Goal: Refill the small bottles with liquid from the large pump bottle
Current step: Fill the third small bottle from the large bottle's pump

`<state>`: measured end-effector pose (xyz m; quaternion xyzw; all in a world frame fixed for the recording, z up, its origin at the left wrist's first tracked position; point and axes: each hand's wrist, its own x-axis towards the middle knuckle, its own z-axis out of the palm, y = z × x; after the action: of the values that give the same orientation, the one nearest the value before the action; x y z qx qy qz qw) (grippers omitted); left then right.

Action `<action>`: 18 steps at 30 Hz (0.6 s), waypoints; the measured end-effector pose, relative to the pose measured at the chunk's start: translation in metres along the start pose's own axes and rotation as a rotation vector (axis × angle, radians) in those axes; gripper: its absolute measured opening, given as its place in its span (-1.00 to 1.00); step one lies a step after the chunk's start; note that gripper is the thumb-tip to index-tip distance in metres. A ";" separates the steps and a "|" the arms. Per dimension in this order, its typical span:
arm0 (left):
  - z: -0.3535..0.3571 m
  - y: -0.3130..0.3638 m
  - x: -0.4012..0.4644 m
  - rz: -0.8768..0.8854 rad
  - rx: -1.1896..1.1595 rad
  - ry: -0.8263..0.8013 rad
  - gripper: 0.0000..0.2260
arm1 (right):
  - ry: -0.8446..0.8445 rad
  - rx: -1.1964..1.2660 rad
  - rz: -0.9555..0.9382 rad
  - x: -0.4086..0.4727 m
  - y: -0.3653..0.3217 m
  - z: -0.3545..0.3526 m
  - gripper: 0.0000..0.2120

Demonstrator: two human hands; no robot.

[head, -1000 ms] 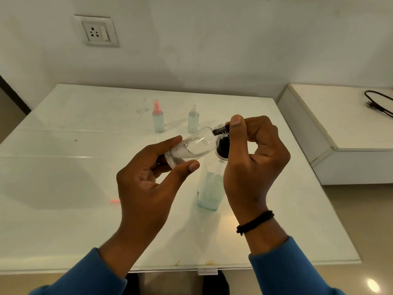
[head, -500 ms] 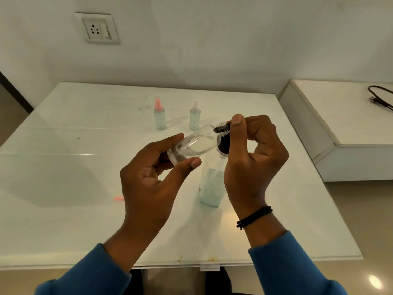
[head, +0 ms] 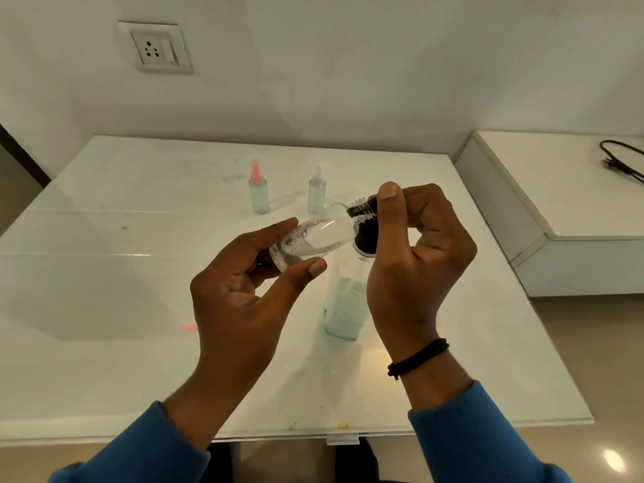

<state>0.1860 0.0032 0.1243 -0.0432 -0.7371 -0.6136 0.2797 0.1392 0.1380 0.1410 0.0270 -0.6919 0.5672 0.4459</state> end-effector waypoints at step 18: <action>0.000 -0.001 -0.001 0.016 -0.011 -0.006 -0.60 | -0.006 -0.013 -0.002 -0.002 0.003 0.000 -0.70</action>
<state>0.1862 0.0029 0.1229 -0.0525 -0.7342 -0.6152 0.2823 0.1391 0.1384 0.1377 0.0263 -0.6970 0.5621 0.4445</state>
